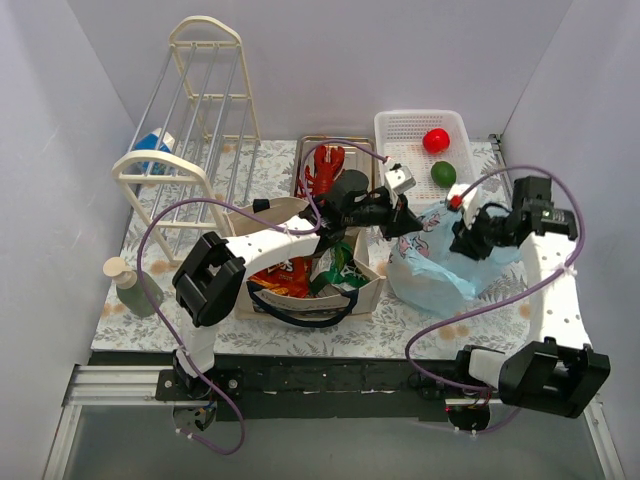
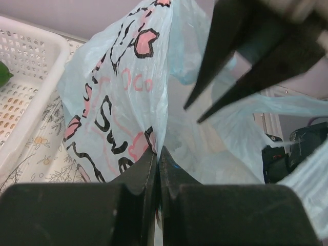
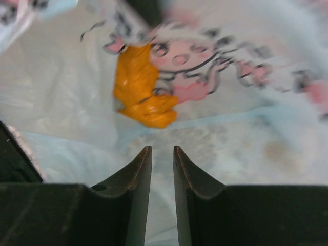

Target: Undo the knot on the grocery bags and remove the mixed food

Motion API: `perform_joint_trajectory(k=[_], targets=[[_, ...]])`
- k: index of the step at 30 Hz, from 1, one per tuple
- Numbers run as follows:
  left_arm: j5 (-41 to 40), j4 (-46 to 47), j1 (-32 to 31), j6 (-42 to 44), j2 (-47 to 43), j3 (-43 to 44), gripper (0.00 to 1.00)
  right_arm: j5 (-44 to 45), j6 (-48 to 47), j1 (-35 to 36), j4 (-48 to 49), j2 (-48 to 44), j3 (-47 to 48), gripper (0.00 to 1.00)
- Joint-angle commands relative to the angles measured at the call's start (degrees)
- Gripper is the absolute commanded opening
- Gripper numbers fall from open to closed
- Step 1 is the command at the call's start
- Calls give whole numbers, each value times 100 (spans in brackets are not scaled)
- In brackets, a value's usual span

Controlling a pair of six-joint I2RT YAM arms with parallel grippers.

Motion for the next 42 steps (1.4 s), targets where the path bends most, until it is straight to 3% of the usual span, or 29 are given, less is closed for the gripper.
perform_joint_trajectory(k=[1, 3, 8, 13, 19, 22, 23, 24, 27, 30, 35, 42], targets=[[-117, 268, 51, -56, -288, -129, 0, -427, 41, 11, -623, 261, 1891, 36], [-161, 365, 51, -30, -270, -138, 0, -287, 41, 11, -564, 271, 2103, 37], [-223, 585, 51, 49, -305, -86, 0, -13, 331, 11, 403, -1, 1463, 29], [-267, 567, 43, -12, -235, 116, 0, -339, 7, 29, 185, 244, 1147, 25], [-240, 454, 51, -214, 55, 801, 0, -164, -732, 126, 246, -141, -30, 26], [30, 505, 51, -171, 222, 1258, 0, 335, -401, 135, 1033, -703, -627, 29], [128, 523, 34, -118, 249, 1364, 0, 859, -233, 126, 1411, -905, -812, 30], [251, 541, 34, -83, 266, 1443, 0, 1134, 238, 126, 2355, -1316, -1153, 30], [778, 418, 34, 136, 205, 1611, 0, 1989, 594, 126, 3328, -1732, -1420, 30], [1077, 488, 34, 374, -224, 1024, 0, 1885, 814, 126, 3200, -1865, -1350, 31], [1043, 1041, -27, 786, -1006, -669, 0, 1367, 1095, 126, 2988, -2005, -1578, 32], [648, 989, -54, 1254, -1298, -1561, 0, 172, 877, 134, 2480, -1585, -1570, 33]])
